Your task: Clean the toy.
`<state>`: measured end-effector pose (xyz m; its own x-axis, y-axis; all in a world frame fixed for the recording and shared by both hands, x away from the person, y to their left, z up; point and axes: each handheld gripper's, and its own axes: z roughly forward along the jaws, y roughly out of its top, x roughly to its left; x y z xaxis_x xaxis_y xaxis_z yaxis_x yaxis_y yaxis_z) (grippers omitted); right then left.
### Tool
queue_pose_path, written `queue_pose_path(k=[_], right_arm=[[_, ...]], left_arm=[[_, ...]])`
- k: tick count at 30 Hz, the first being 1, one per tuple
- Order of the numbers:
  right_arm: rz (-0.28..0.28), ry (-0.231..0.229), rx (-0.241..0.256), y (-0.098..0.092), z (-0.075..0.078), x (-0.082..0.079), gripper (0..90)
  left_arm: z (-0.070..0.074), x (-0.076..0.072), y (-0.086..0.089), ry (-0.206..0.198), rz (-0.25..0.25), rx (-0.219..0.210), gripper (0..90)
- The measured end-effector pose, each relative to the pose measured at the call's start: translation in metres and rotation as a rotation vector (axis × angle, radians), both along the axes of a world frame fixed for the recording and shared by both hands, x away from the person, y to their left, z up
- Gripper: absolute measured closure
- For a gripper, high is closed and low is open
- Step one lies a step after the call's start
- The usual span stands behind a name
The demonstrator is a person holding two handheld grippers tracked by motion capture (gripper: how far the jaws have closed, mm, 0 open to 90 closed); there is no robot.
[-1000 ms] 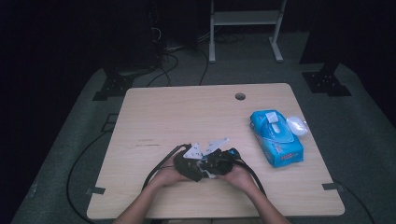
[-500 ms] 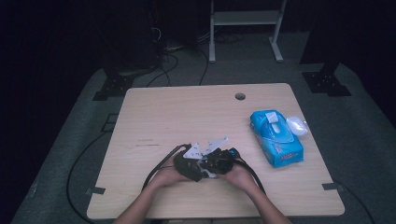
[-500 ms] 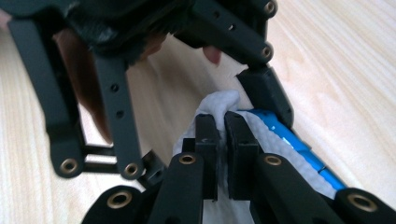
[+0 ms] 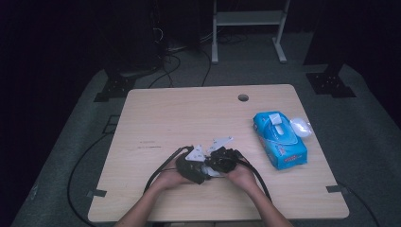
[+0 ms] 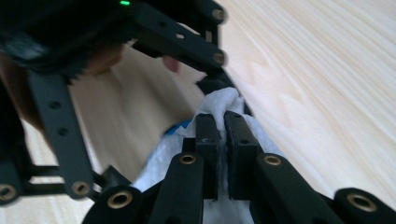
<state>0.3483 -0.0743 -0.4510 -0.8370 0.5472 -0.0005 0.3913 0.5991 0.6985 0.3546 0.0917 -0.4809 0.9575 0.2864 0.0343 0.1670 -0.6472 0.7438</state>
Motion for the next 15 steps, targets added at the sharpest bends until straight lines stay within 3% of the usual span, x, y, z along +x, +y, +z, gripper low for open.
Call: queue_pose_path(k=[5, 8, 10, 12, 15], right_arm=[[-0.085, -0.001, 0.037, -0.035, 0.006, 0.010, 84.5], [-0.153, 0.012, 0.031, -0.060, 0.006, 0.015, 84.6], [-0.177, 0.027, 0.042, -0.072, 0.004, 0.016, 84.5], [-0.189, 0.013, 0.014, -0.080, 0.004, 0.015, 84.5], [-0.199, 0.023, 0.029, -0.086, 0.004, 0.013, 84.4]], left_arm=[[0.000, 0.001, 0.000, -0.003, -0.004, -0.001, 25.4], [0.000, 0.001, 0.000, -0.003, -0.006, 0.004, 25.4], [0.000, 0.001, 0.000, -0.004, -0.008, 0.006, 25.4], [0.000, 0.001, 0.000, -0.004, -0.008, 0.005, 25.4], [0.000, 0.001, 0.000, -0.003, -0.007, 0.004, 25.4]])
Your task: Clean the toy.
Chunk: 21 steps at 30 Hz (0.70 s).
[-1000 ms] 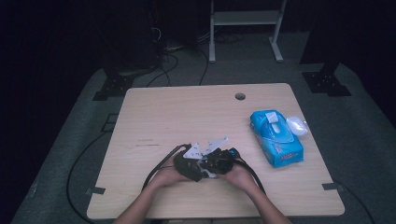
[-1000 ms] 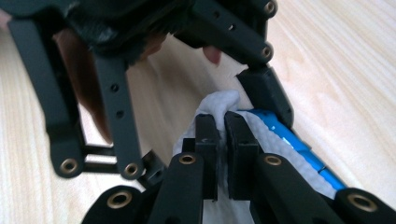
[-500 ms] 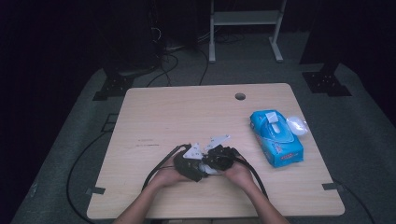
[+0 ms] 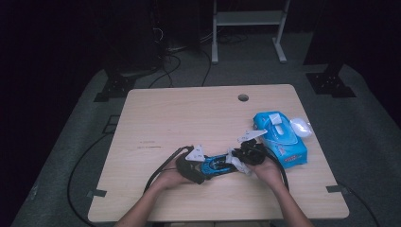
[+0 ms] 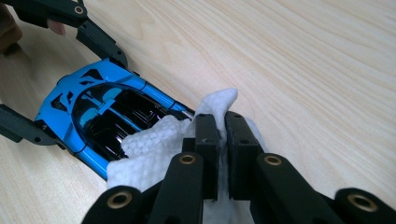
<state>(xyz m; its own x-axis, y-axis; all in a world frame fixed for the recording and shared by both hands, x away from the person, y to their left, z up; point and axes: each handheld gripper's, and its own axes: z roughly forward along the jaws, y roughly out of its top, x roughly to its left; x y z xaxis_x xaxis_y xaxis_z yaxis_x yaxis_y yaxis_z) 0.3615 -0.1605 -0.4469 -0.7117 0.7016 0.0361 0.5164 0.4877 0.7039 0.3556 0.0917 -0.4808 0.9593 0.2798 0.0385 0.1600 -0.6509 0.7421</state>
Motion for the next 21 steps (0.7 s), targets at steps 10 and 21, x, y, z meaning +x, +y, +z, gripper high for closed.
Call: queue_pose_path(k=[10, 21], right_arm=[[0.124, 0.028, 0.087, 0.000, 0.008, -0.011, 84.1], [0.102, 0.063, 0.133, -0.027, -0.003, -0.027, 84.0]], left_arm=[[0.000, 0.000, 0.000, 0.001, -0.004, 0.002, 25.4], [0.003, -0.001, -0.002, 0.000, 0.007, 0.026, 25.0]])
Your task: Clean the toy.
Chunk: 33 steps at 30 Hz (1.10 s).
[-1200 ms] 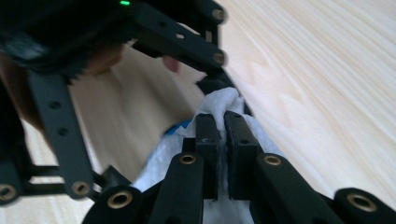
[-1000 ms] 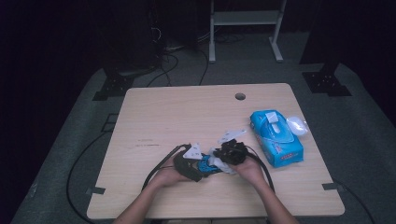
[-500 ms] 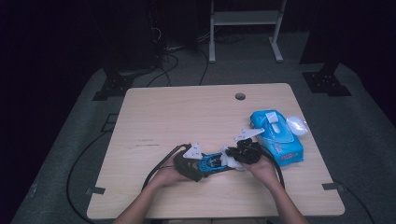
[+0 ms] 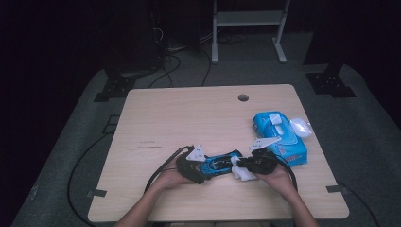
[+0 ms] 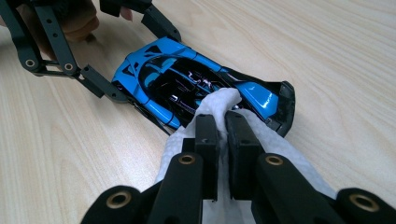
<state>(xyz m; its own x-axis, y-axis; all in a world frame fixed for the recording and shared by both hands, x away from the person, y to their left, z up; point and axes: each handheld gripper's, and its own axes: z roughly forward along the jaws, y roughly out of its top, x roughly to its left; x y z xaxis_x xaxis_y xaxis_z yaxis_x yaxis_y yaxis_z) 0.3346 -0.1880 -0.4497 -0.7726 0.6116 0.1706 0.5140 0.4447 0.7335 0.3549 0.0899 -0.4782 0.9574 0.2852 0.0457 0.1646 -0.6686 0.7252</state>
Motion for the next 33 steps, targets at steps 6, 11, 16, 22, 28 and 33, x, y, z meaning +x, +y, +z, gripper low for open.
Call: queue_pose_path(k=[6, 11, 16, 22, 28, 33], right_arm=[[-0.005, -0.010, 0.031, 0.000, -0.004, -0.004, 83.9], [-0.011, -0.027, 0.030, -0.001, -0.005, -0.006, 84.0], [-0.009, -0.019, 0.019, -0.001, -0.003, -0.004, 83.8], [0.000, -0.012, 0.022, -0.004, 0.000, -0.003, 83.8], [0.016, 0.015, 0.037, -0.007, -0.002, -0.003, 83.6], [0.019, 0.016, 0.045, -0.006, -0.004, -0.004, 84.0]], left_arm=[[0.007, 0.003, 0.006, 0.071, 0.015, -0.035, 23.0], [0.009, 0.009, 0.014, 0.147, 0.035, -0.096, 22.8], [0.011, 0.014, 0.022, 0.184, 0.060, -0.163, 24.2], [0.008, 0.017, 0.022, 0.216, 0.083, -0.156, 27.6], [0.007, 0.019, 0.021, 0.261, 0.092, -0.163, 31.7], [0.006, 0.020, 0.021, 0.276, 0.111, -0.163, 28.3]])
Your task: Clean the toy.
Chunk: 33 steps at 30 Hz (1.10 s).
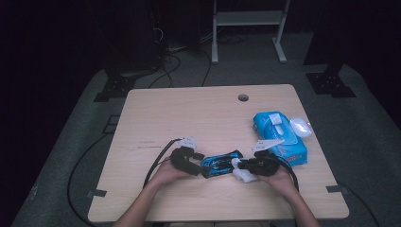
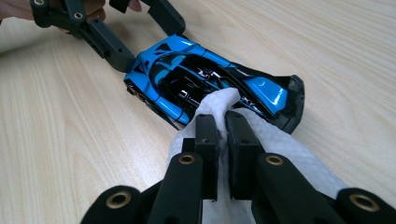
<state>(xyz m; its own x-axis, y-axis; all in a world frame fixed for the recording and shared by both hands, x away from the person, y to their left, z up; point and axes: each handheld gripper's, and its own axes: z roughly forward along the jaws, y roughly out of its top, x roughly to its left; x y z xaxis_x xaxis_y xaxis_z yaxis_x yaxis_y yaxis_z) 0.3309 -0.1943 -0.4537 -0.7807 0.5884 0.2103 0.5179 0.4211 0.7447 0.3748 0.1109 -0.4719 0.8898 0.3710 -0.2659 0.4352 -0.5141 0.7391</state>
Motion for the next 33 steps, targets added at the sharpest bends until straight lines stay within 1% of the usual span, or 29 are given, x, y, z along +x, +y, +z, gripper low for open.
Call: queue_pose_path(k=[1, 4, 6, 10, 12, 15, 18, 21, 22, 23, 25, 27, 28, 29, 31, 33], right_arm=[[0.003, -0.006, 0.001, 0.000, -0.001, -0.001, 84.1], [0.005, -0.002, 0.010, -0.001, -0.002, -0.002, 84.3], [0.009, -0.006, 0.007, -0.001, -0.002, -0.002, 84.4], [0.015, -0.010, 0.009, 0.000, -0.004, -0.004, 84.7], [0.012, -0.012, 0.018, 0.000, -0.005, -0.005, 84.9], [0.010, -0.015, 0.019, 0.001, -0.006, -0.005, 84.9], [0.010, -0.016, 0.013, 0.002, -0.006, -0.005, 84.9], [0.018, -0.012, -0.004, 0.004, -0.004, -0.003, 84.9], [0.022, -0.009, -0.010, 0.004, -0.004, -0.003, 84.8], [0.027, -0.005, -0.020, 0.005, -0.003, -0.002, 84.8], [0.030, -0.005, -0.031, 0.006, -0.002, -0.002, 84.8], [0.031, -0.007, -0.029, 0.005, -0.002, -0.002, 84.8], [0.029, -0.007, -0.027, 0.005, -0.002, -0.002, 84.8], [0.027, -0.005, -0.025, 0.005, -0.002, -0.002, 84.9], [0.023, -0.005, -0.023, 0.005, -0.003, -0.002, 84.9], [0.018, -0.010, -0.020, 0.005, -0.003, -0.003, 84.9]], left_arm=[[0.000, 0.000, 0.000, -0.001, 0.000, 0.000, 28.1], [0.000, 0.000, -0.001, -0.004, 0.001, 0.003, 27.8], [0.001, 0.000, -0.001, -0.004, -0.001, 0.004, 27.7], [0.001, -0.002, -0.003, 0.005, -0.005, 0.000, 27.2], [0.002, -0.003, -0.005, 0.001, -0.005, 0.001, 27.2], [0.003, -0.002, -0.006, 0.016, 0.005, 0.006, 27.3], [0.002, -0.002, -0.007, 0.021, 0.017, 0.013, 27.4], [0.002, -0.002, -0.007, 0.031, 0.018, 0.011, 27.2], [0.002, -0.001, -0.007, 0.041, 0.015, 0.007, 26.8], [0.002, -0.001, -0.008, 0.041, 0.016, 0.007, 25.0], [0.003, -0.001, -0.009, 0.041, 0.021, 0.007, 24.8], [0.003, 0.001, -0.009, 0.049, 0.027, -0.002, 25.3], [0.002, 0.001, -0.009, 0.049, 0.044, -0.001, 25.2], [0.002, 0.001, -0.010, 0.055, 0.046, 0.007, 25.2], [0.000, 0.002, -0.011, 0.071, 0.049, 0.003, 25.1], [-0.001, 0.002, -0.012, 0.071, 0.055, -0.004, 24.2]])
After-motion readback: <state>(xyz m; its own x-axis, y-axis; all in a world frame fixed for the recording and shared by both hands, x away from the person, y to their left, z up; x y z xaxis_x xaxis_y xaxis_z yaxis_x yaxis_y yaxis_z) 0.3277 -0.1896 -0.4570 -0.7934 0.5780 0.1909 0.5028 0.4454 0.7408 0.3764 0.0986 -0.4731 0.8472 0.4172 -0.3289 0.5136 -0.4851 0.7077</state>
